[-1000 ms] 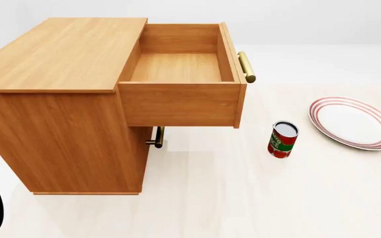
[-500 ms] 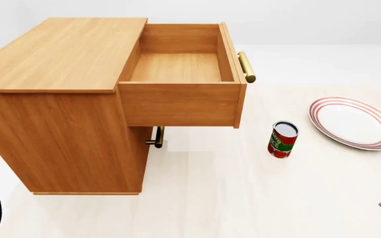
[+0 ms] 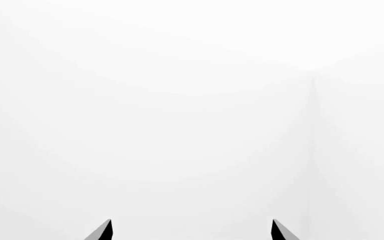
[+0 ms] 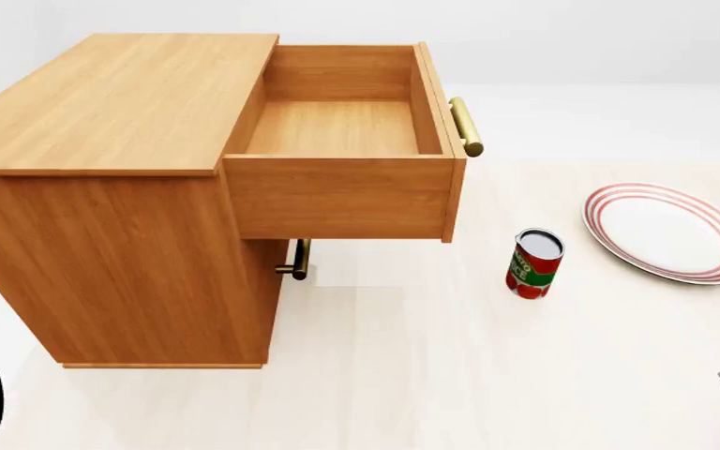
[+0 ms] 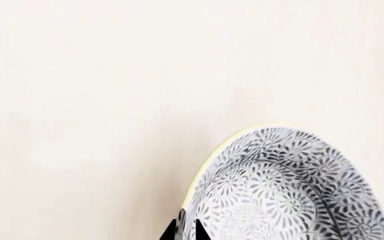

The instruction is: Put the bowl in the top drawer of the cabinet.

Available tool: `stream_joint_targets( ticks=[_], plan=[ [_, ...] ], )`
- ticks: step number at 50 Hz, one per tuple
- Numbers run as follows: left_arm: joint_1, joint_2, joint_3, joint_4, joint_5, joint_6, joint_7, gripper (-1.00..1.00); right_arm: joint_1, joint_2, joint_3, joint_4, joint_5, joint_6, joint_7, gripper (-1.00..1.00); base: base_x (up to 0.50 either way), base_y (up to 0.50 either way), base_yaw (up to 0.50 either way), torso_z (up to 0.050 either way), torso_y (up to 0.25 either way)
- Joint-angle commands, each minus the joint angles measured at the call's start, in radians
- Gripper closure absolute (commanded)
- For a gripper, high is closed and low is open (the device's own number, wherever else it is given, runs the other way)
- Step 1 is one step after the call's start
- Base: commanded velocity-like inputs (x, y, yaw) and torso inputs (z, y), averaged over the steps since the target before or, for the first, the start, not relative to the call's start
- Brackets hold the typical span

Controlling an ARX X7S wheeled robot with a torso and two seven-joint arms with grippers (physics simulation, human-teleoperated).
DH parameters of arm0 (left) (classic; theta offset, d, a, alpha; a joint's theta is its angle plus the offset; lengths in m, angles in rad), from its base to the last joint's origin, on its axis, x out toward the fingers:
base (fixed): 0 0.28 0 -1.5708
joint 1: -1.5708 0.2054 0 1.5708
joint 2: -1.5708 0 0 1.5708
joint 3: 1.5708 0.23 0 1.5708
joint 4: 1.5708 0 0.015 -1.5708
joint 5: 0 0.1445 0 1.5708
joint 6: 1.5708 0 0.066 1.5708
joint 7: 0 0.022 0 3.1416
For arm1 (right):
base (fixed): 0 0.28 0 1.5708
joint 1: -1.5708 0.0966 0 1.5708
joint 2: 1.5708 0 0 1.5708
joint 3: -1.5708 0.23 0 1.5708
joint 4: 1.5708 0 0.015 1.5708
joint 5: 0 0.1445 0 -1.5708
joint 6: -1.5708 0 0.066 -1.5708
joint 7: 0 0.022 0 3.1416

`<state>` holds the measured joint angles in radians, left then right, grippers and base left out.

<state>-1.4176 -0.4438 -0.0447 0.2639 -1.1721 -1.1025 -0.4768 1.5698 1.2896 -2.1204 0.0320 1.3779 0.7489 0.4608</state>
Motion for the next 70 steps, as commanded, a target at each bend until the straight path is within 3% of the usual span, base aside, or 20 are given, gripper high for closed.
stream_joint_targets(
  ticks=[1, 8, 19, 25, 29, 38, 42, 50, 70],
  plan=[
    [-0.001, 0.001, 0.004, -0.003, -0.002, 0.009, 0.002, -1.0, 0.196, 0.149, 0.058, -0.187, -0.079, 0.211, -0.021, 1.0, 0.0, 0.0, 0.0, 0.0, 0.0],
    [-0.001, -0.004, -0.004, 0.003, -0.017, 0.007, -0.007, -1.0, 0.347, 0.258, 0.16, -0.357, -0.183, 0.444, -0.142, 1.0, 0.0, 0.0, 0.0, 0.0, 0.0],
    [0.005, -0.007, -0.012, 0.006, -0.024, 0.017, -0.009, -1.0, 0.494, 0.277, 0.313, -0.539, -0.321, 0.704, -0.351, 1.0, 0.0, 0.0, 0.0, 0.0, 0.0],
    [0.009, -0.005, -0.015, 0.007, -0.028, 0.024, -0.01, -1.0, 0.593, 0.225, 0.37, -0.622, -0.455, 0.818, -0.54, 1.0, 0.0, 0.0, 0.0, 0.0, 0.0],
    [0.014, -0.006, -0.019, 0.009, -0.03, 0.029, -0.01, -1.0, 0.772, 0.187, 0.212, -0.639, -0.573, 0.821, -0.66, 1.0, 0.0, 0.0, 0.0, 0.0, 0.0],
    [0.021, -0.009, -0.025, 0.011, -0.035, 0.037, -0.01, -1.0, 0.779, 0.032, 0.28, -0.62, -0.84, 0.815, -0.991, 1.0, 0.0, 0.0, 0.0, 0.0, 0.0],
    [0.021, -0.009, -0.026, 0.009, -0.036, 0.042, -0.008, -1.0, 0.774, -0.054, 0.303, -0.548, -0.896, 0.756, -1.079, 1.0, 0.0, 0.0, 0.0, 0.0, 0.002],
    [0.01, -0.009, -0.034, 0.01, -0.057, 0.036, -0.021, -1.0, 0.776, -0.16, 0.332, -0.38, -1.181, 0.529, -1.4, 1.0, 0.0, 0.0, 0.0, 0.0, 0.0],
    [-0.029, -0.008, -0.039, 0.017, -0.108, 0.015, -0.057, -1.0, 0.687, -0.523, 0.533, 0.321, -1.127, -0.181, -1.536, 1.0, 0.0, 0.0, 0.0, 0.0, 0.001]
  ],
)
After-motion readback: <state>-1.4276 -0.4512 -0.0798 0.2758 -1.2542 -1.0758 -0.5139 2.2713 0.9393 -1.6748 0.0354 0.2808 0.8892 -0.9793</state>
